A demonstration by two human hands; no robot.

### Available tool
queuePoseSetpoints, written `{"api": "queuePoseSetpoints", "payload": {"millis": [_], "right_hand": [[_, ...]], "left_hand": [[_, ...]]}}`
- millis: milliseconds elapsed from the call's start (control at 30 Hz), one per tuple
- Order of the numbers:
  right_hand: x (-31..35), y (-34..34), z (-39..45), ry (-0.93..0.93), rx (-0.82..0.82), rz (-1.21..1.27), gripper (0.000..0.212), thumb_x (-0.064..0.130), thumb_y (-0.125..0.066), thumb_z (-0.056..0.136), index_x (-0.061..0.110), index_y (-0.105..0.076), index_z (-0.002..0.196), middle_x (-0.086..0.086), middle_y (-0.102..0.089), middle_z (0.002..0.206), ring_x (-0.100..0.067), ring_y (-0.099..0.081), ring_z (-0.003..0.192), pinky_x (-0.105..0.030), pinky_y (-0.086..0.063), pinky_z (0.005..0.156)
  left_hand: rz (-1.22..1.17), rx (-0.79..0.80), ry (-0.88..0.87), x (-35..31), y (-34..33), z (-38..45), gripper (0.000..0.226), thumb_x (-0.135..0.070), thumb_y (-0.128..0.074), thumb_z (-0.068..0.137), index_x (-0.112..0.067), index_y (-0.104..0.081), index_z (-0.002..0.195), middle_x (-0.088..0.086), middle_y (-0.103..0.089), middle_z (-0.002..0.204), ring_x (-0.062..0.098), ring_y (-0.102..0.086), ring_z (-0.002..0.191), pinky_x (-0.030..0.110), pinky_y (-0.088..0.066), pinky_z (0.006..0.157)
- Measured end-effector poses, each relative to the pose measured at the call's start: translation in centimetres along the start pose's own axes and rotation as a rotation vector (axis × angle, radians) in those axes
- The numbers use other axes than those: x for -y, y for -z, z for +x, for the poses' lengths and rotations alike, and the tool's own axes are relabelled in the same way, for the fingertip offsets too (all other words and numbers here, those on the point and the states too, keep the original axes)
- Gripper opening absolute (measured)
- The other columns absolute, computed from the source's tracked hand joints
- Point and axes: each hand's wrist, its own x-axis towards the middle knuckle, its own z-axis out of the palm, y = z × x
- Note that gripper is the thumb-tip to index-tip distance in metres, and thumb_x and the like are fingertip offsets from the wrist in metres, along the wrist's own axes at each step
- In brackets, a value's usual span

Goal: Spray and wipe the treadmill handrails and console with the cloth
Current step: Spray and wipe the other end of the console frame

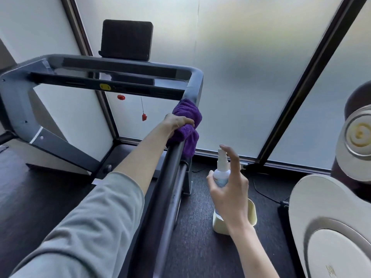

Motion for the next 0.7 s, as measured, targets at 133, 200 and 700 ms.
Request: {"api": "queuePoseSetpoints", "payload": {"millis": [133,200,700], "right_hand": [[0.4,0.5,-1.1,-0.003,-0.001,0.011,0.076,0.002,-0.068,0.080,0.046,-0.037,0.133,0.008,-0.046,0.055,-0.009,-0.045,0.047,-0.031,-0.048,0.047],[0.6,1.0,-1.7,0.005,0.007,0.027,0.075,0.002,-0.068,0.080,0.046,-0.037,0.133,0.005,-0.046,0.055,-0.011,-0.045,0.046,-0.032,-0.048,0.046],[1.9,5.9,-8.1,0.080,0.226,0.201,0.073,0.000,-0.067,0.081,0.041,-0.037,0.134,0.004,-0.051,0.062,-0.013,-0.049,0.045,-0.025,-0.045,0.043]], "left_hand": [[0.014,-0.018,-0.066,1.1,0.5,-1.4,0.054,-0.021,-0.083,0.067,-0.009,-0.054,0.111,0.001,-0.059,0.081,0.013,-0.056,0.062,0.013,-0.036,0.034],[0.022,-0.002,-0.063,2.0,0.8,-2.3,0.059,-0.022,-0.082,0.068,-0.005,-0.056,0.117,0.005,-0.064,0.090,0.015,-0.059,0.065,0.013,-0.038,0.037],[0.022,0.028,-0.014,9.8,3.6,-17.6,0.038,-0.023,-0.080,0.071,-0.011,-0.066,0.104,0.011,-0.072,0.096,0.024,-0.067,0.079,0.035,-0.057,0.079]]}}
